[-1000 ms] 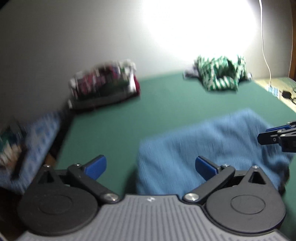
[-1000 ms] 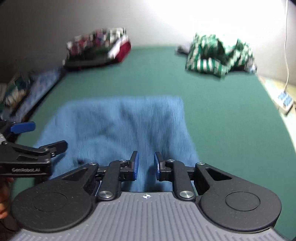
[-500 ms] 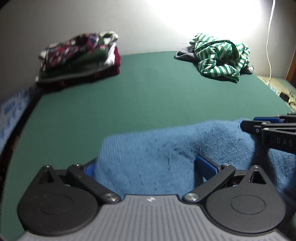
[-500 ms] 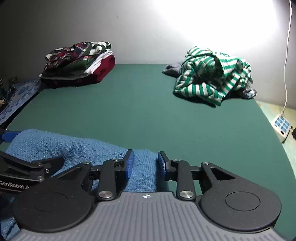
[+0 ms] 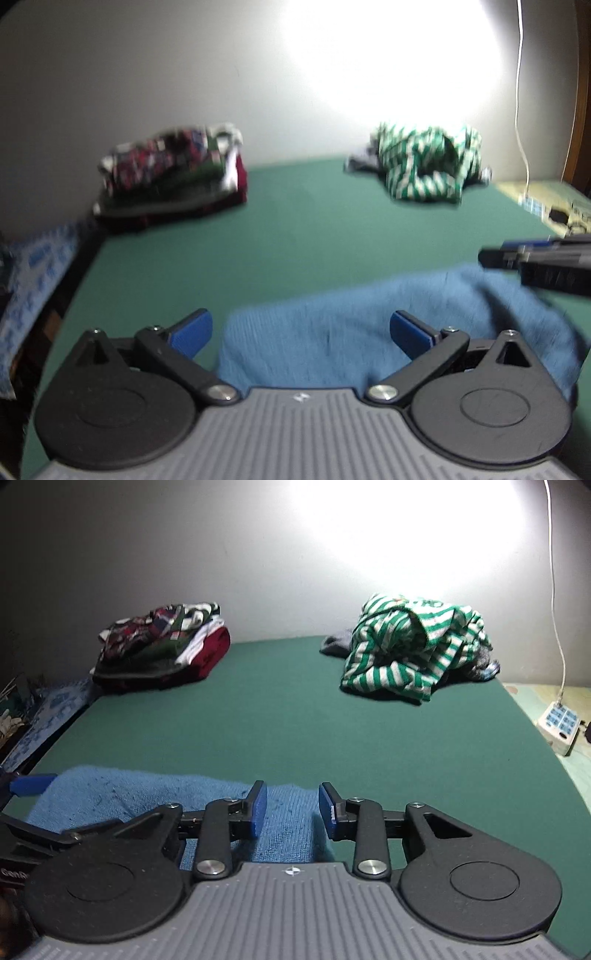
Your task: Fold clothes
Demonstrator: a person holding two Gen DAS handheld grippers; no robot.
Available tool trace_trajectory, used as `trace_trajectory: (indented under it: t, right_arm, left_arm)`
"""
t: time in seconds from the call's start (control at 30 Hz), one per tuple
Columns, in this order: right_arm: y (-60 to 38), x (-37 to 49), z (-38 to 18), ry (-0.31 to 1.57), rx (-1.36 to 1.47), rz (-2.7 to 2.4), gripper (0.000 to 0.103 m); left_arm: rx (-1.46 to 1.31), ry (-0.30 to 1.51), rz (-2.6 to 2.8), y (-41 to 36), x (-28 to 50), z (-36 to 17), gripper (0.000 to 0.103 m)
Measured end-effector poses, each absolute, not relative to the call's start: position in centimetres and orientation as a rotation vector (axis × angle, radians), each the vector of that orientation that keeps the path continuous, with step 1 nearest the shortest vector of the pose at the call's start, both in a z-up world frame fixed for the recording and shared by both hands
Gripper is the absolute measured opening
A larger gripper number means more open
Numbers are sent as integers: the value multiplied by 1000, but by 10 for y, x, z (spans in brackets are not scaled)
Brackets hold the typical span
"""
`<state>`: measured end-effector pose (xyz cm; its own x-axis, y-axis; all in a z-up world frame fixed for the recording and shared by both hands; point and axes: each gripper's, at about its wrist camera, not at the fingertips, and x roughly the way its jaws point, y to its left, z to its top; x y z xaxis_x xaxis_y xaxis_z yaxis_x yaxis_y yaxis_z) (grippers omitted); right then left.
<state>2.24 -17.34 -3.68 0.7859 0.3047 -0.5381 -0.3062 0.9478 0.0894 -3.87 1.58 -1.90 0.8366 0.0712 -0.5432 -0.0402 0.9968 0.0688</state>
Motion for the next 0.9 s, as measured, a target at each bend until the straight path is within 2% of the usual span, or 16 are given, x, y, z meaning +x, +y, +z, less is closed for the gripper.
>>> trace_trajectory:
  t: [0.13,0.17,0.27,0.33,0.57,0.7,0.8,0.9]
  right_arm:
    - [-157,27,-37,515,-51,336,23]
    - [-154,31,-40,517,-58,333,18]
    - [-145,40,-52,535,-79,325,15]
    - [-146,44,-59,560,-92,311,14]
    - [-152,39,-77,567,-144,298,16]
    - [-160,39,-80,565,-80,298,16]
    - [-167,42,-79,580,-28,284,29]
    - [-175,33,-58,572,29,268,29]
  left_arm:
    - [13,531,128,17,-17,-15,102]
    - [5,536,155,17,-10,-18,102]
    - [11,610,244,19,6,-40,96]
    - [-31,658,268,28,9,-51,100]
    - [-42,684,268,27,7,-62,102]
    - [-95,707,257,35,8,-65,102]
    - [-64,697,272,31,5,-62,102]
    - [1,655,295,20,-3,-54,102]
